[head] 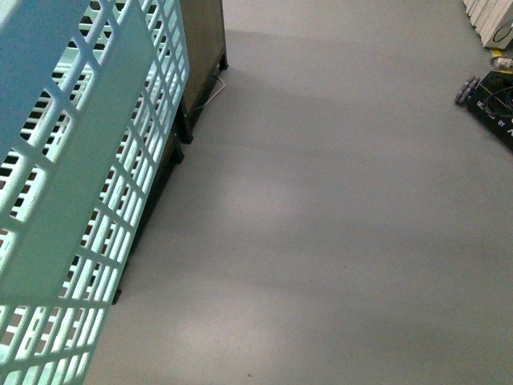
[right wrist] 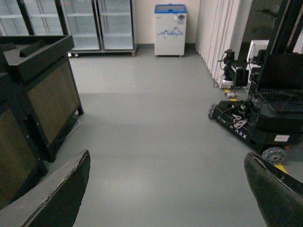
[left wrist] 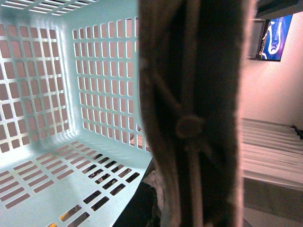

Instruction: Pick mango and avocado into basket

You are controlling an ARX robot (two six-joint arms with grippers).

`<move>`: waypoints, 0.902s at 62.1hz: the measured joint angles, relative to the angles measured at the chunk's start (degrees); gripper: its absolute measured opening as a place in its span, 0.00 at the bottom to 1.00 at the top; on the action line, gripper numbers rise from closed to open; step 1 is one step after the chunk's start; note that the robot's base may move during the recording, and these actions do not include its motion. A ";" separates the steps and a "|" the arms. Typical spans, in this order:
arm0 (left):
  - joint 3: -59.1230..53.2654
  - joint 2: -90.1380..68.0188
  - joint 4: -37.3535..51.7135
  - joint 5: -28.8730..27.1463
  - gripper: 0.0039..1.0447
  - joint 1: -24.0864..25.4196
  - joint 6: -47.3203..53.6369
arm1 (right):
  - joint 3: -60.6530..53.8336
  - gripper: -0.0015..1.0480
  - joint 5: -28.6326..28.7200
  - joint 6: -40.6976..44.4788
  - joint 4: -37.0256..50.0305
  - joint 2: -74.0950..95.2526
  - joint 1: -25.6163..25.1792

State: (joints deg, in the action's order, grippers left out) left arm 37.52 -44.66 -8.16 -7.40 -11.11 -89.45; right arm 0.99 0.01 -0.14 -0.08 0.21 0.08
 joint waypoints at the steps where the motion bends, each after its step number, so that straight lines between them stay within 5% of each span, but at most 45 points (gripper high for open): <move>1: 0.02 0.00 0.00 0.00 0.04 0.02 0.02 | 0.00 0.92 0.00 -0.02 0.00 0.00 0.00; 56: 0.09 0.04 0.00 0.96 0.04 -0.24 -0.61 | 0.00 0.92 -0.20 -0.02 0.00 0.00 0.00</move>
State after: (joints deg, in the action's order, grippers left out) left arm 37.60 -44.62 -8.16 -6.44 -11.35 -90.06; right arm 0.99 -0.19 -0.16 -0.08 0.21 0.08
